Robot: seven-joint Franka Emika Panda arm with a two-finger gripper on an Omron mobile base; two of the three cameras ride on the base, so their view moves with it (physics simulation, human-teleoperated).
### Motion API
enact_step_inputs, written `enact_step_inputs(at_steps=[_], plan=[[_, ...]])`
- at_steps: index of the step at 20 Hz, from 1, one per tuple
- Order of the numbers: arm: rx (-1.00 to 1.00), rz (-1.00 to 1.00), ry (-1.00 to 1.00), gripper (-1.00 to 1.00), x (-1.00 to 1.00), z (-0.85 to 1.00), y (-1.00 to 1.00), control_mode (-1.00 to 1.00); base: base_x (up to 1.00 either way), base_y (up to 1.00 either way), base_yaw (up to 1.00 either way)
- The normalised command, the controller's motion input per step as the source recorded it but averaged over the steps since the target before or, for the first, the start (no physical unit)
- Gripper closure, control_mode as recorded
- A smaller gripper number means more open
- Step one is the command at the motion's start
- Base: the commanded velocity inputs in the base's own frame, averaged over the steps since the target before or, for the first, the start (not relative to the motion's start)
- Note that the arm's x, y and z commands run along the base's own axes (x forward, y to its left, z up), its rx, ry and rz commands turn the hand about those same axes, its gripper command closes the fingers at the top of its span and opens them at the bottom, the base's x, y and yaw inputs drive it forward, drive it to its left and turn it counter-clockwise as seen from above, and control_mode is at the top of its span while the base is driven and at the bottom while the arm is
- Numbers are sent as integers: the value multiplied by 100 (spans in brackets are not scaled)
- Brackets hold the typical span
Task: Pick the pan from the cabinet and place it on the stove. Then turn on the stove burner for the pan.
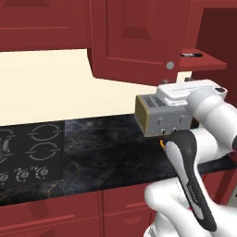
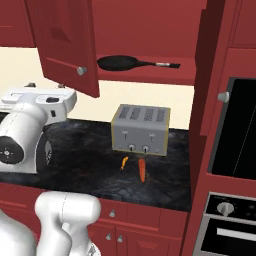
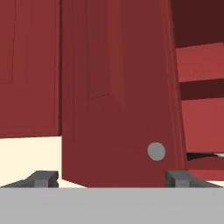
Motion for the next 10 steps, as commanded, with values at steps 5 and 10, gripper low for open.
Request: enact_step_inputs(at_steps=[5, 10], plan=[[20, 12, 8, -100, -37, 23, -63, -100, 0, 0, 0], [28, 0, 14, -100, -53, 9, -66, -100, 0, 0, 0]])
